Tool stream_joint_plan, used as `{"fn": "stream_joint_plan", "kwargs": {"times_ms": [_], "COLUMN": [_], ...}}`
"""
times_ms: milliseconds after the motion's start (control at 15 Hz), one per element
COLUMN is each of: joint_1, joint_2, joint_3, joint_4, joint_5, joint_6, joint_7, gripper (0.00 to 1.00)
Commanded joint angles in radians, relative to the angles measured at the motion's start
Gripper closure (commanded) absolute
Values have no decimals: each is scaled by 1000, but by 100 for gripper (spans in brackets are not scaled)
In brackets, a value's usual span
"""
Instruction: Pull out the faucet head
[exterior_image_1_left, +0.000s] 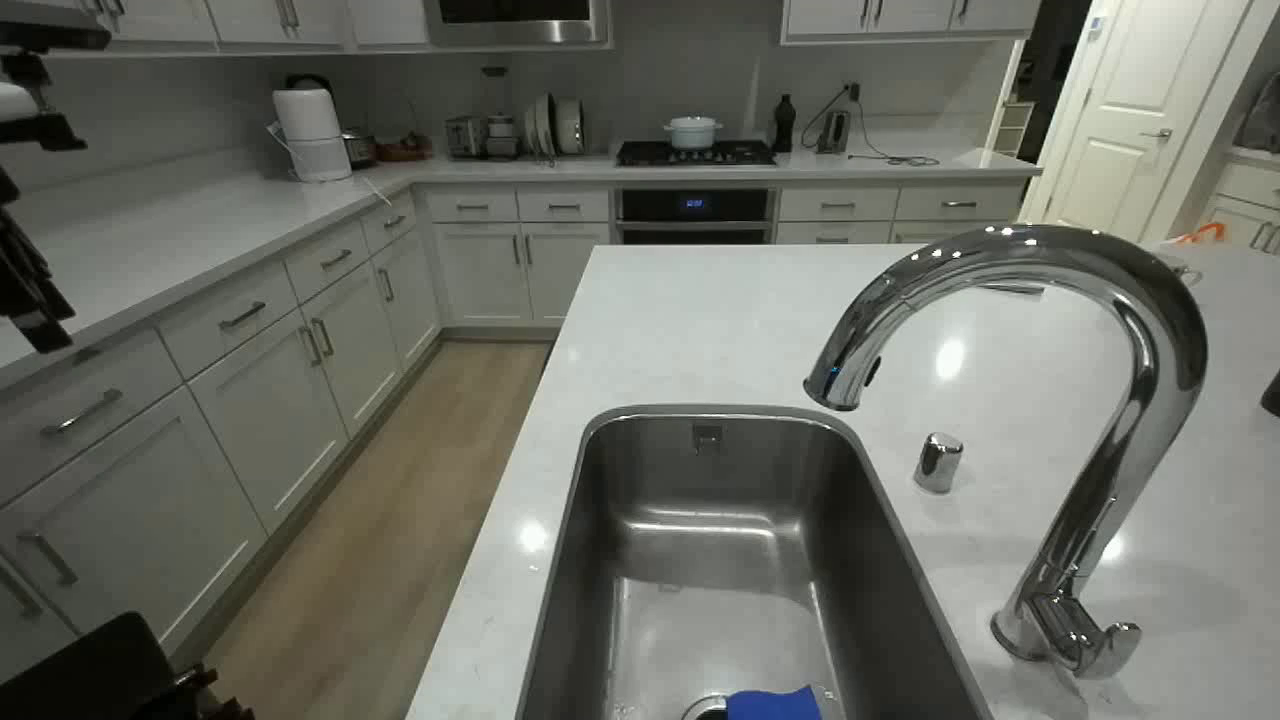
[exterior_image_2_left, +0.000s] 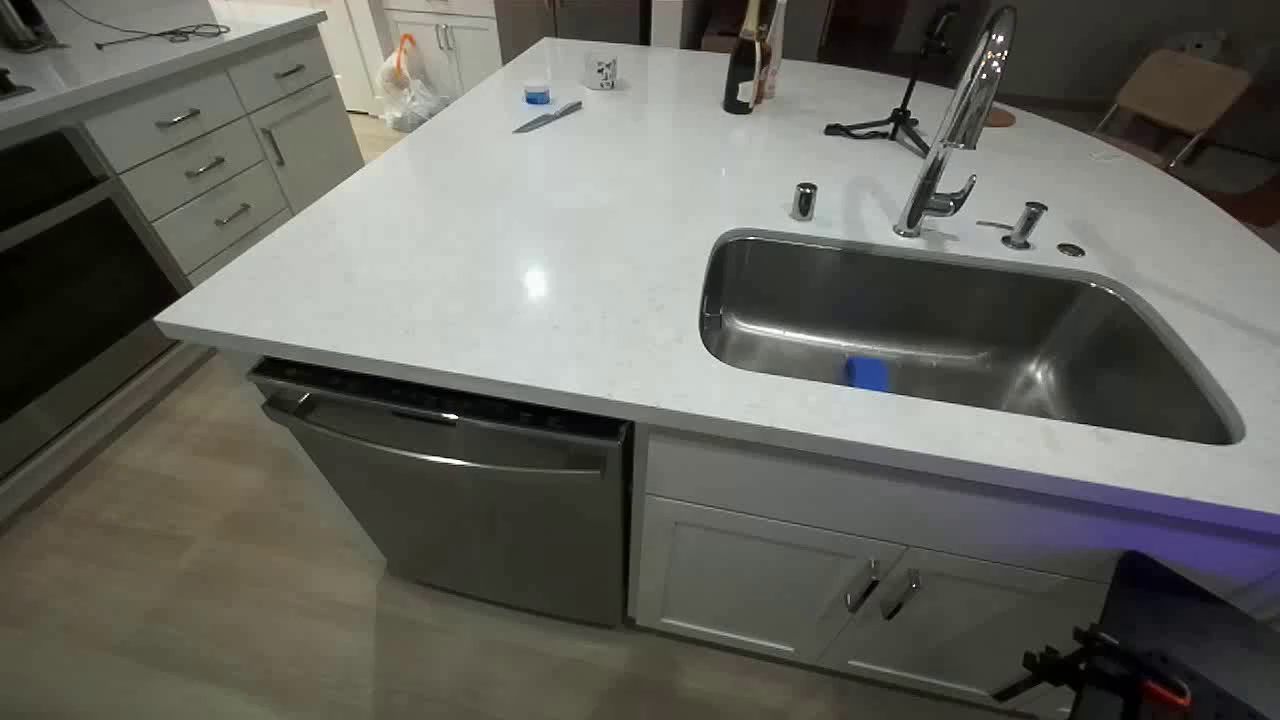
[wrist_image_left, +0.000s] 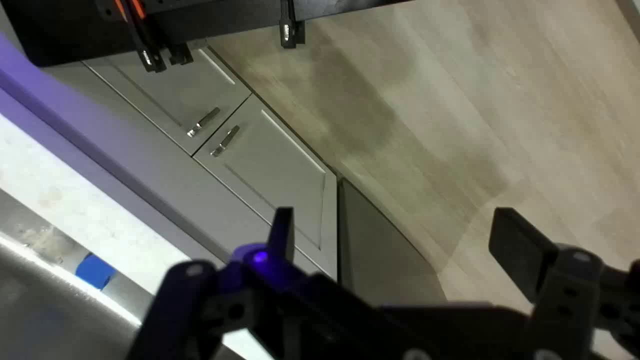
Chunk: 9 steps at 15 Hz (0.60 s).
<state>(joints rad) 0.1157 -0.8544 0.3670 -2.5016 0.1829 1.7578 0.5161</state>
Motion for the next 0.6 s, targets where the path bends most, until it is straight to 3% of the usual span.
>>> {"fn": "stream_joint_plan", "kwargs": {"times_ms": [0,533], "joint_1": [-3,-99], "joint_2": [0,24], "joint_3": [1,-56], "joint_4": [2,0], "joint_5": [1,-18], "joint_6": [-3,25], "joint_7": [-2,25], "gripper": [0,0]}}
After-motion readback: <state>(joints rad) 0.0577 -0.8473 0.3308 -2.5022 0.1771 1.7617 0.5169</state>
